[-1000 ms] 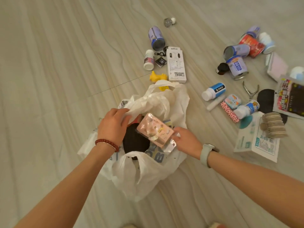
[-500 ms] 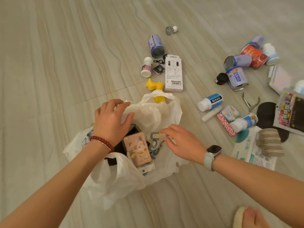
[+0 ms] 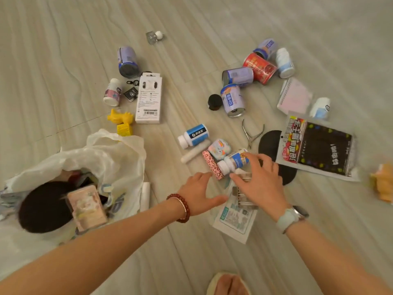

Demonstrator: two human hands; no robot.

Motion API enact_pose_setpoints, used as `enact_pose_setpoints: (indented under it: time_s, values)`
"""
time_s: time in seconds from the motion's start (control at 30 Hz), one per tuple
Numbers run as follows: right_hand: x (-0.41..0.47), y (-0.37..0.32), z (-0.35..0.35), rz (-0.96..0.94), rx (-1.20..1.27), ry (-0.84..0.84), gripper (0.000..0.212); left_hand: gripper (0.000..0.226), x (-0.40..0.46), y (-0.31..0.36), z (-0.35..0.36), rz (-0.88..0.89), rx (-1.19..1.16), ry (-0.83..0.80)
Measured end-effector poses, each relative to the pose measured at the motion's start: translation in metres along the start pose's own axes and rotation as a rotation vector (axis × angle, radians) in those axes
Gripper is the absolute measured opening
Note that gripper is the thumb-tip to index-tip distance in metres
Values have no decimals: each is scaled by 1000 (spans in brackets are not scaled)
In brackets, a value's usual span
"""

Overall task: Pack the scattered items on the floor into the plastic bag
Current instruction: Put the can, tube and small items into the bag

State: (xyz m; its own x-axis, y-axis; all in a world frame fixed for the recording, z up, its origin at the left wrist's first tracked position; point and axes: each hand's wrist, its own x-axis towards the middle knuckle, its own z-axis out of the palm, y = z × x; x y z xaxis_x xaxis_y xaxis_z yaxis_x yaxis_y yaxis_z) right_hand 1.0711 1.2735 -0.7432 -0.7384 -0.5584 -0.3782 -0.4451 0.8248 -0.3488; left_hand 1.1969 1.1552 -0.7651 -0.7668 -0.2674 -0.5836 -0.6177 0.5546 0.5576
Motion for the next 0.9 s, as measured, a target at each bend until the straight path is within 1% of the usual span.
enact_pose_setpoints:
  time_s: [0.1,0.13,0.23,0.3,0.33,0.4,0.5,0.57,0.6,0.63,0.7,0.77,0.8,0.87,0.9]
  values:
    - [-7,21,5,198,388,-69,65,107,9,16,43,-90,-42,-145]
    - [-9,25,7,231,455,-86,62,112,10,18,53,-101,-68,-162]
    - [-15,33,8,255,567,-39,43,118,10,22,65,-78,-219,-94]
    - [-16,37,7,262,656,-30,28,117,6,25,61,-29,-238,-46]
    - [-17,39,7,260,694,-51,22,117,4,24,56,-6,-215,-36]
    - [-18,42,12,246,757,-113,20,116,2,15,40,44,-135,-35]
    - [-23,39,17,238,894,-305,19,112,-4,-11,10,92,33,-103]
    - [-27,36,21,226,885,-434,24,107,-12,-24,-3,104,199,-125]
    - [-28,34,23,208,861,-454,23,108,-18,-27,-5,105,285,-113]
    - [-28,30,25,194,827,-439,20,112,-23,-28,-3,93,360,-88]
    - [-25,21,28,181,756,-350,10,121,-32,-26,11,50,469,-5]
    - [-22,12,22,149,649,-248,15,115,-33,-24,22,49,519,104]
    - [-20,9,17,131,627,-195,18,109,-32,-24,22,54,508,132]
    - [-17,5,4,109,664,-87,21,105,-31,-24,6,93,472,124]
    - [-16,2,-3,93,698,-40,20,104,-34,-24,-5,122,476,109]
